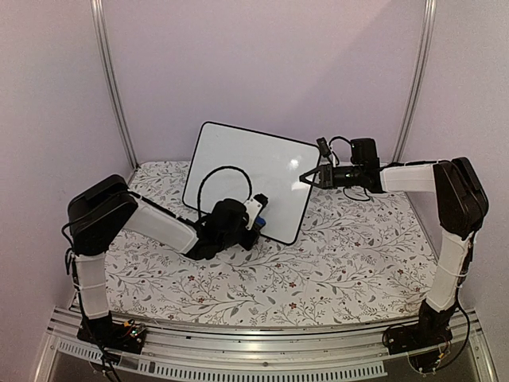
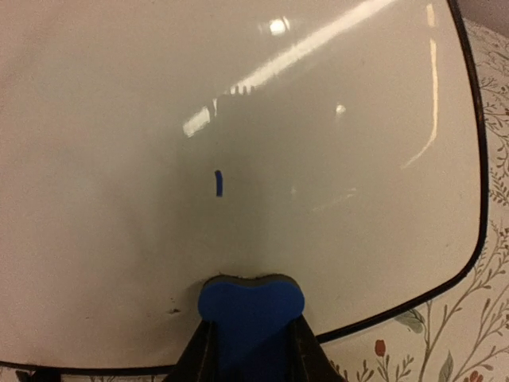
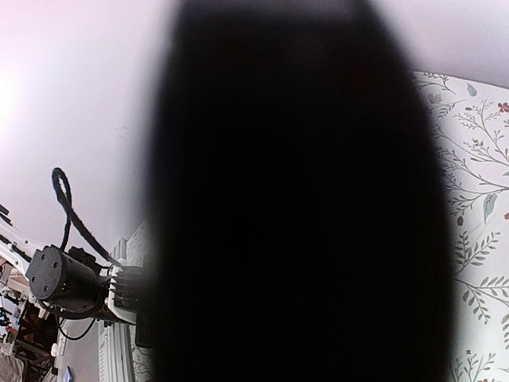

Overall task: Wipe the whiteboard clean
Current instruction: Erase the center of the whiteboard.

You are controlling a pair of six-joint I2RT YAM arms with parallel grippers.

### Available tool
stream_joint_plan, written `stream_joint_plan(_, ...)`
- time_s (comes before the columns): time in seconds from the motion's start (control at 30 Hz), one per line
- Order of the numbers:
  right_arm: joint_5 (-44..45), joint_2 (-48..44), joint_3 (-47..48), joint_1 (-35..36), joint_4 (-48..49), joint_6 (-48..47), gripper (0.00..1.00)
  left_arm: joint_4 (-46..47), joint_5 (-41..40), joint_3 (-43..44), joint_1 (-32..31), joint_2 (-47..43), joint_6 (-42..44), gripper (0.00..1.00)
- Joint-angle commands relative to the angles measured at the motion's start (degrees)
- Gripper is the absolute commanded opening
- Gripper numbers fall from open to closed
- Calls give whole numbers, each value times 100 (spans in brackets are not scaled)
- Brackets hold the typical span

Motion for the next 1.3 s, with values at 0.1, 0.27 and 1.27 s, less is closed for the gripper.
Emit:
stream_joint_plan(0.1,-542,322,-305,548,-1871,-331,2,-1417,-106,-287,93,348,-237,0)
stream_joint_plan(0.27,-538,300,-311,552,-1879,-329,2,-1420,-384,-378,383,203,-402,0)
stream_joint_plan(1.27,-559,321,-295,555,-1886,-311,2,1106,-514,37,-241,158,212,0)
